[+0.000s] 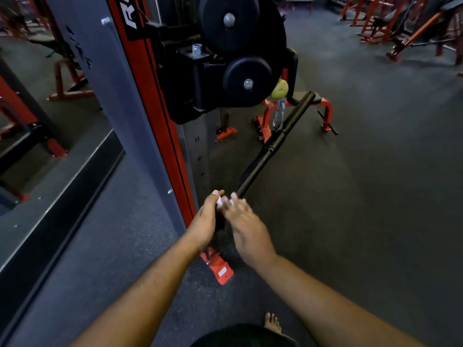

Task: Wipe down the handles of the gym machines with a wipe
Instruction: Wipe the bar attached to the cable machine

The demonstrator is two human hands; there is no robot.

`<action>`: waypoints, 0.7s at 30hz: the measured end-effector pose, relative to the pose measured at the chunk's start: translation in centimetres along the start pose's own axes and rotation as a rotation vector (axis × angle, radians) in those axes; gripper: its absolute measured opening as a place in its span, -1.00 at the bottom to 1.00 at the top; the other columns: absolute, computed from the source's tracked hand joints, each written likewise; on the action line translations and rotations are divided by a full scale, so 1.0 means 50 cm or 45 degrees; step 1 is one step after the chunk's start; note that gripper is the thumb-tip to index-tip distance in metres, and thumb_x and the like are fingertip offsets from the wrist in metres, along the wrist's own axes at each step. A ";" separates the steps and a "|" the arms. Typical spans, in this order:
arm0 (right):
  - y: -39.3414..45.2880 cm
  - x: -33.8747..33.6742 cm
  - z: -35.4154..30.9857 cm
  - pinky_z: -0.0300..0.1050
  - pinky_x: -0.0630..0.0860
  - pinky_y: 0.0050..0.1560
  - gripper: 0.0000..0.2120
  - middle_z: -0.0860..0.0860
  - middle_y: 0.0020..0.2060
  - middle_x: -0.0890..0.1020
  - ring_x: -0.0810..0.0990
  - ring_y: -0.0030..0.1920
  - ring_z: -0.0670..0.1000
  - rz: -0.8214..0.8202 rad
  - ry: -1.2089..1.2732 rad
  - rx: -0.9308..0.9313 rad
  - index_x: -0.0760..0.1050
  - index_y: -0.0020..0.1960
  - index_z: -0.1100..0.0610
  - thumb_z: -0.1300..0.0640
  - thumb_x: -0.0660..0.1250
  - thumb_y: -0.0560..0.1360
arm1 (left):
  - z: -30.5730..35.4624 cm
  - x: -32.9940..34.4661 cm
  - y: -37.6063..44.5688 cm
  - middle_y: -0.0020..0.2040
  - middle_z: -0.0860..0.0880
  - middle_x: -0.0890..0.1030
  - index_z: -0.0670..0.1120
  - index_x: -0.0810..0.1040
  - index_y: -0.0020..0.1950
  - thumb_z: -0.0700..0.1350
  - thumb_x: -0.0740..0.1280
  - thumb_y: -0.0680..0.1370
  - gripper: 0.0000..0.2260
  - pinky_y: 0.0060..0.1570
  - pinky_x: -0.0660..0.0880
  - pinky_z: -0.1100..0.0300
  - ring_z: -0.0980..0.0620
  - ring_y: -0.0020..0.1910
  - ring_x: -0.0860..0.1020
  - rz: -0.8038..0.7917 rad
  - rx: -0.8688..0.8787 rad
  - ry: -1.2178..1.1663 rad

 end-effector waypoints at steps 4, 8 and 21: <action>-0.044 -0.035 0.016 0.08 0.32 0.50 -0.54 0.09 0.43 0.49 0.38 0.51 0.10 -0.035 0.162 -0.152 0.46 0.43 0.22 0.44 0.14 0.58 | 0.002 0.000 0.000 0.28 0.21 0.52 0.14 0.42 0.48 0.23 0.04 0.72 -0.59 0.40 0.24 0.19 0.31 0.24 0.47 -0.014 0.044 0.140; 0.022 -0.141 0.164 -0.11 0.41 0.42 -0.57 -0.03 0.36 0.56 0.51 0.38 -0.10 0.613 0.303 0.606 0.51 0.41 0.11 0.37 0.20 0.61 | -0.008 -0.009 0.028 0.33 -0.01 0.56 0.04 0.44 0.52 0.15 0.20 0.70 -0.58 0.27 0.49 0.04 -0.04 0.31 0.53 0.052 0.280 0.745; 0.015 0.043 0.026 -0.18 0.57 0.16 -0.65 0.20 0.22 0.64 0.66 0.12 0.00 0.627 1.593 1.250 0.47 0.42 0.21 0.32 0.17 0.67 | 0.015 0.010 0.010 0.67 -0.02 0.19 -0.01 0.13 0.68 0.06 0.11 0.74 -0.49 0.51 0.10 0.25 0.07 0.62 0.16 0.112 0.426 0.963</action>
Point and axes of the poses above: each hand's wrist, its own y-axis towards the middle knuckle, its own x-axis out of the palm, z = x × y, the point moved 5 cm from there along y, towards the middle knuckle
